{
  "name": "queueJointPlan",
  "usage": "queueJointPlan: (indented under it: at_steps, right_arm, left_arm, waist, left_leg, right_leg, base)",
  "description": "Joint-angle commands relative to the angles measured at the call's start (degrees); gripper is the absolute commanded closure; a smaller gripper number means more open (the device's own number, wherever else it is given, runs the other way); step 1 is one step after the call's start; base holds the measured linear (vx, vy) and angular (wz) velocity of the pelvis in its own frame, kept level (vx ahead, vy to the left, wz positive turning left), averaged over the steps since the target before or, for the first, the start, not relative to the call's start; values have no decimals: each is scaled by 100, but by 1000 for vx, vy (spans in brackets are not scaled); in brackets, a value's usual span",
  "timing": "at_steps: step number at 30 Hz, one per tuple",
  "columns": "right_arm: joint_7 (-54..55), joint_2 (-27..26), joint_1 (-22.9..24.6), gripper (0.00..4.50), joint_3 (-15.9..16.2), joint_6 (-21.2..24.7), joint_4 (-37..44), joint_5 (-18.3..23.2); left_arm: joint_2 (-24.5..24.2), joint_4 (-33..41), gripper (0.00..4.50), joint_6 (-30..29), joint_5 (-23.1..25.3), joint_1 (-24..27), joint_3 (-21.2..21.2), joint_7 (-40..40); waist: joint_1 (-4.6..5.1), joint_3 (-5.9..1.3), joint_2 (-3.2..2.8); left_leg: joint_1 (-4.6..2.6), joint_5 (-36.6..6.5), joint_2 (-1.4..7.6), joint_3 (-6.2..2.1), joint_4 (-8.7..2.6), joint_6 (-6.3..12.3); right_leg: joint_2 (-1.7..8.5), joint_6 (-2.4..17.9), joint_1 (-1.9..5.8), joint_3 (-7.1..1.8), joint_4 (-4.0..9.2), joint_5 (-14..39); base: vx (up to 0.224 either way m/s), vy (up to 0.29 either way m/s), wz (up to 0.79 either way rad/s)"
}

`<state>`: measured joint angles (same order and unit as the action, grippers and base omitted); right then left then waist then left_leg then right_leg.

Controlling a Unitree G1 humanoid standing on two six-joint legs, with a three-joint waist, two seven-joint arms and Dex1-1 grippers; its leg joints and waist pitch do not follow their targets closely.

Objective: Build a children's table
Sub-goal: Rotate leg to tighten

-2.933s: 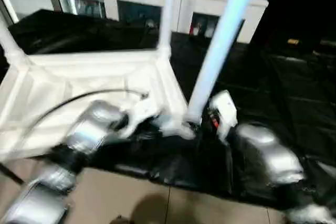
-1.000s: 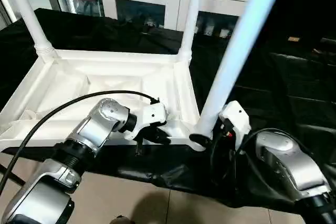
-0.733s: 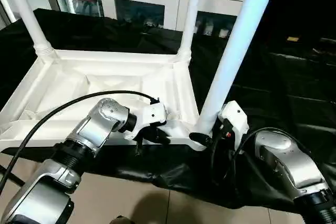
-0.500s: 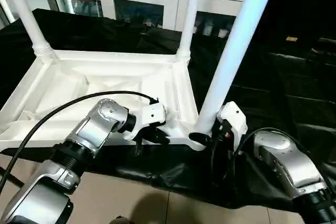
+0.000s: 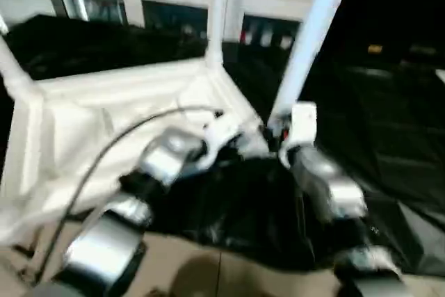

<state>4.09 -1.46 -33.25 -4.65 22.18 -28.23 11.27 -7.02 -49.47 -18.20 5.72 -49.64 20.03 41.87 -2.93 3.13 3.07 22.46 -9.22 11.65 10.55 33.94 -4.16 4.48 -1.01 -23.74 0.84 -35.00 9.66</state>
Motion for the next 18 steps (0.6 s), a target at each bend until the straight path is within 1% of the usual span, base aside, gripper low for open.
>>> queueJointPlan:
  at_steps: [1,2,3,4,5,6,8,9,10,11,12,13,14,15,16,17,18]
  right_arm:
    - [418,-141,48,215,-140,92,-371,25]
    - [400,-214,-25,221,-44,56,-433,-73]
    - [324,-245,-89,229,100,34,-473,-203]
    - [324,-245,-89,238,100,34,-473,-203]
    - [272,-244,-108,238,146,2,-477,-236]
    - [141,-192,-121,238,123,-136,-443,-250]
    - [67,-146,-114,238,138,-162,-414,-268]
    - [-363,-8,21,177,189,-151,-114,-138]
    - [-363,-8,21,177,189,-151,-114,-138]
    - [-470,26,55,177,199,-141,-47,-94]
    - [-684,191,228,158,287,-94,264,-106]
    - [-728,230,270,158,309,-69,334,-116]
    - [-854,337,394,143,342,3,538,-113]
    - [-999,457,515,135,393,65,730,-132]
    - [-1255,692,720,125,491,200,1048,-147]
    - [-1408,815,822,125,534,274,1205,-122]
    - [-1666,1027,972,115,611,374,1432,-94]
  left_arm:
    - [1,-264,450,-42,138,-281,-307,-859]
    - [66,-341,450,-5,141,-335,-313,-901]
    - [120,-379,450,41,126,-372,-318,-890]
    - [120,-379,450,41,126,-372,-318,-890]
    - [136,-378,450,54,121,-378,-311,-876]
    - [101,-353,450,121,126,-345,-261,-742]
    - [74,-323,450,138,128,-318,-237,-666]
    - [13,-263,450,197,126,-231,-178,-465]
    - [13,-263,450,197,126,-231,-178,-465]
    - [13,-312,450,244,136,-231,-167,-434]
    - [-30,-279,450,319,147,-163,-128,-272]
    - [-41,-266,450,334,150,-146,-121,-234]
    - [-86,-193,450,407,162,-80,-79,-88]
    - [-130,-108,450,393,159,-12,-51,39]
    - [-218,15,450,402,167,96,7,218]
    - [-274,83,450,440,172,156,47,325]
    - [-356,188,450,431,164,245,92,485]
  waist:
    - [15,-439,-20]
    - [8,-439,-17]
    - [-8,-444,-13]
    - [-10,-443,-11]
    - [-27,-447,10]
    - [-34,-443,7]
    - [-44,-437,7]
    - [-53,-434,-6]
    - [-57,-432,4]
    - [-62,-427,-1]
    - [-32,-426,15]
    - [-38,-417,-14]
    - [-21,-412,4]
    - [-22,-416,1]
    - [-44,-408,-1]
    - [-45,-405,3]
    - [-41,-397,13]
  left_leg:
    - [-145,-1186,45,-10,-404,-231]
    - [-128,-1040,43,-10,-402,-180]
    - [-132,-958,41,-1,-393,-116]
    - [-127,-912,40,0,-390,-91]
    - [-127,-835,42,4,-386,-21]
    - [-133,-837,43,11,-381,43]
    - [-141,-883,51,14,-383,85]
    - [-146,-950,54,15,-384,103]
    - [-139,-946,55,14,-383,116]
    - [-138,-970,60,13,-388,144]
    - [-98,-955,55,-4,-403,124]
    - [-114,-985,56,-2,-404,107]
    - [-128,-1033,63,-1,-400,97]
    - [-140,-1084,71,8,-398,86]
    - [-144,-1121,82,1,-403,80]
    - [-143,-1110,84,-1,-407,94]
    - [-142,-1165,81,8,-409,107]
  right_leg:
    - [219,969,208,-104,378,915]
    - [212,994,240,-100,352,623]
    - [208,1031,253,-97,340,420]
    - [209,1046,265,-97,332,335]
    - [217,1073,283,-96,317,220]
    - [223,1100,287,-102,320,179]
    - [226,1123,289,-102,327,237]
    - [224,1126,290,-103,342,289]
    - [223,1120,303,-104,341,281]
    - [228,1122,299,-106,345,292]
    - [238,1108,332,-100,337,367]
    - [228,1099,319,-98,357,430]
    - [224,1107,314,-103,364,477]
    - [230,1131,297,-109,369,542]
    - [230,1131,310,-105,377,601]
    - [226,1128,314,-107,377,583]
    - [222,1122,299,-113,388,653]
  base:
    - [0,0,0]
    - [0,0,0]
    - [0,0,0]
    - [0,0,0]
    - [0,0,0]
    - [0,0,0]
    - [0,0,0]
    - [0,0,0]
    - [0,0,0]
    - [0,0,0]
    - [0,0,0]
    - [0,0,0]
    - [0,0,0]
    - [0,0,0]
    - [0,0,0]
    - [0,0,0]
    - [0,0,0]
